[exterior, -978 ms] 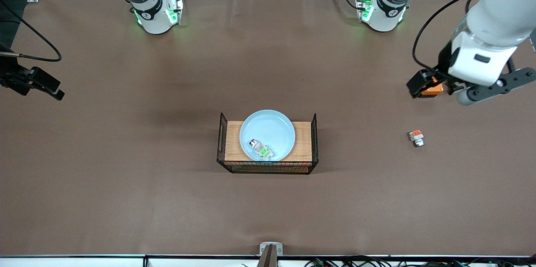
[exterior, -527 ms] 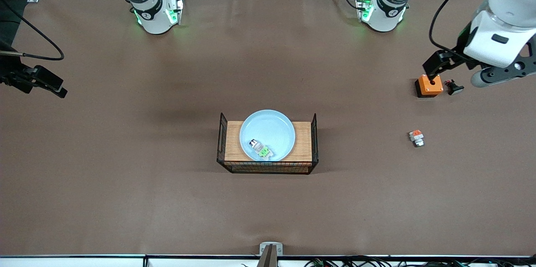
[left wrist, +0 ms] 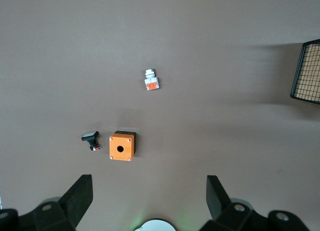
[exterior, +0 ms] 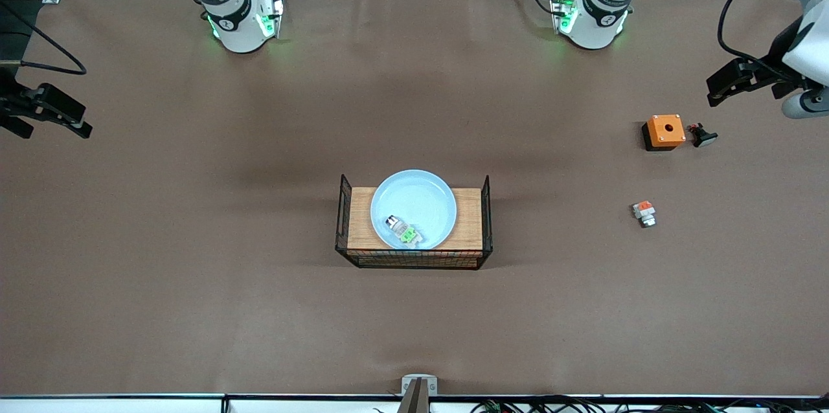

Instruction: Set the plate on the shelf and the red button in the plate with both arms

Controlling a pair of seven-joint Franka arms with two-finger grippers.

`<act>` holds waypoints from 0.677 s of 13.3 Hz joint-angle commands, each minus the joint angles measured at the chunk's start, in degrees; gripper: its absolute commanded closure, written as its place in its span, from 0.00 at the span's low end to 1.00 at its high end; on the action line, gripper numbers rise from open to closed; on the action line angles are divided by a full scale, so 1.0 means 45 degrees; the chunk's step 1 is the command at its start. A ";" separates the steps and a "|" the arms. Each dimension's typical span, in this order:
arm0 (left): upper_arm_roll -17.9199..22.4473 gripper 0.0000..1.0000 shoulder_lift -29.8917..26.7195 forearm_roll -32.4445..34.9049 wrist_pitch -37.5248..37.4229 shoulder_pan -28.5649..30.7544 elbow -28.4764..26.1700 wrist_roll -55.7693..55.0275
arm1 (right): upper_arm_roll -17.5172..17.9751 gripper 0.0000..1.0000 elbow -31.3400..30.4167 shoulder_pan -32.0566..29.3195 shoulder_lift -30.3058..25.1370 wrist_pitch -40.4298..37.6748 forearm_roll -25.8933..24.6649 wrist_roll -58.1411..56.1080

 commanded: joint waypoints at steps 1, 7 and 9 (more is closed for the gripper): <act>-0.0061 0.00 -0.0966 -0.0409 0.1069 0.0453 -0.1466 0.0838 | 0.0231 0.00 0.0145 -0.0223 -0.0158 -0.0402 0.0054 0.1367; -0.0294 0.00 -0.1358 -0.0585 0.1250 0.0806 -0.1822 0.0879 | 0.0192 0.00 0.0243 -0.0223 -0.0158 -0.0520 0.0054 0.0537; -0.0315 0.00 -0.1341 -0.0585 0.1289 0.0806 -0.1843 0.0821 | 0.0250 0.00 0.0379 -0.0165 -0.0119 -0.0540 -0.0023 0.0498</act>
